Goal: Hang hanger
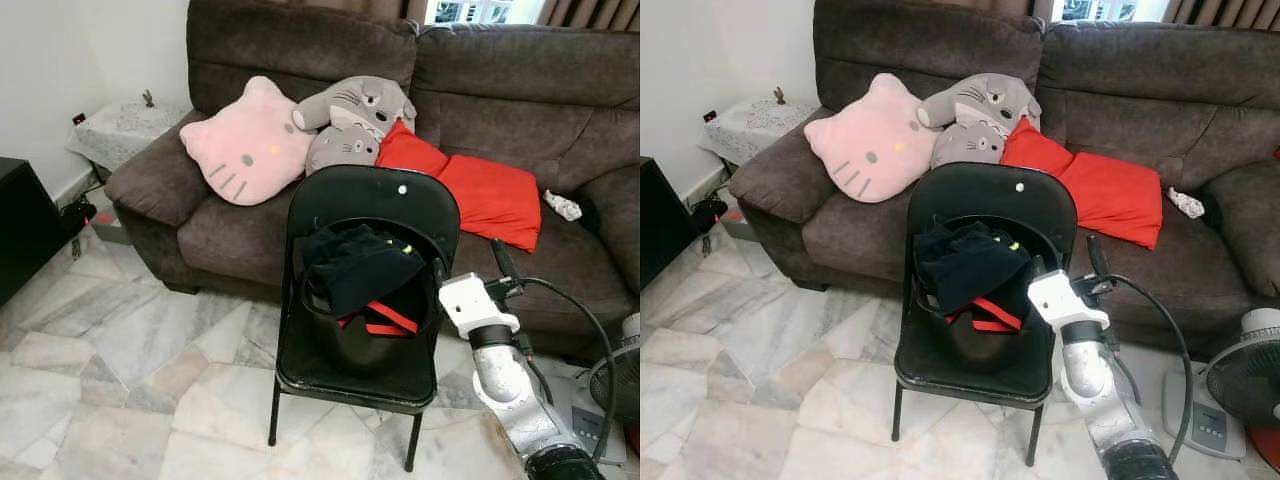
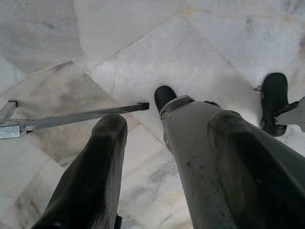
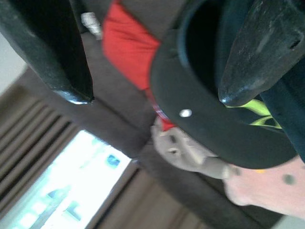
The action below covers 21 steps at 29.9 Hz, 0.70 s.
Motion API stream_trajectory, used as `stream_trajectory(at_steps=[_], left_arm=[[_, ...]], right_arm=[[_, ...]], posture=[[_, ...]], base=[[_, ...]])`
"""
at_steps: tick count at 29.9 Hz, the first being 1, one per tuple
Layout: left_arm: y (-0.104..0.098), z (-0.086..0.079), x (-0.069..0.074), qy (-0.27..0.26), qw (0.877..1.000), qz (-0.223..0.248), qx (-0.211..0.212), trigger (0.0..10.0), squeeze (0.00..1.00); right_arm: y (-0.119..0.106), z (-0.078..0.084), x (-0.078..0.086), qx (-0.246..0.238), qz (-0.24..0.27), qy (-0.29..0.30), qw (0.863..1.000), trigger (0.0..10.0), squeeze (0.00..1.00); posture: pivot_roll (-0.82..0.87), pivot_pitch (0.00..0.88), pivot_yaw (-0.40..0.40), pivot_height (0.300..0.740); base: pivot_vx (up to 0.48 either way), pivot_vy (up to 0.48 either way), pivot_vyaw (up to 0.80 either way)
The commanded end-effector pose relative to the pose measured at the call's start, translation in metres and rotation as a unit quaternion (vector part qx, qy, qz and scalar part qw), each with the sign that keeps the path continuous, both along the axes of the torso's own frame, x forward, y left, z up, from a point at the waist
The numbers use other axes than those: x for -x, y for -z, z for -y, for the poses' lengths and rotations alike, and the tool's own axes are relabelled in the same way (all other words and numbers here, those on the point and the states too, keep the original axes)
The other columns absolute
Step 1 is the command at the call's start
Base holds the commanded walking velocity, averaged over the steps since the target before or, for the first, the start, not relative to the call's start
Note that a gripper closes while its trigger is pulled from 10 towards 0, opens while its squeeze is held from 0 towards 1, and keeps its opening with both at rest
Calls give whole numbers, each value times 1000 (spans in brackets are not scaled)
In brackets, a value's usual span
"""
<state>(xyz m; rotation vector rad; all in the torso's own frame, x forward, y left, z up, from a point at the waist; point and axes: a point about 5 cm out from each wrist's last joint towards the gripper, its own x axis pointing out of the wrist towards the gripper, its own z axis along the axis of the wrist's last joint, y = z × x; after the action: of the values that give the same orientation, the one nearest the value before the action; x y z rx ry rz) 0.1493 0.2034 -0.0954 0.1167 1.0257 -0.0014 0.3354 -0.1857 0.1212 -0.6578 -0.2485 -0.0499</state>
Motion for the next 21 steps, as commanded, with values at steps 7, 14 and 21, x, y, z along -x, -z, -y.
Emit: stream_trajectory(at_steps=[7, 14, 21], left_arm=[[3, -10, 12, -2, 1000, -17, -10, 10000, 0], [2, -9, 10, -3, 1000, -16, -10, 10000, 0], [3, -6, 11, -1, 1000, -17, -8, 10000, 0]], right_arm=[[7, -9, 2, -27, -35, -27, 999, 10000, 0], [-8, -16, 11, -43, 11, -69, 997, 10000, 0], [-2, -28, 38, -6, -15, -148, 989, 10000, 0]], posture=[[-171, 59, 1, 740], [-172, 61, -3, 740], [-184, 65, -10, 740]], base=[[0, 0, 0], [0, 0, 0], [0, 0, 0]])
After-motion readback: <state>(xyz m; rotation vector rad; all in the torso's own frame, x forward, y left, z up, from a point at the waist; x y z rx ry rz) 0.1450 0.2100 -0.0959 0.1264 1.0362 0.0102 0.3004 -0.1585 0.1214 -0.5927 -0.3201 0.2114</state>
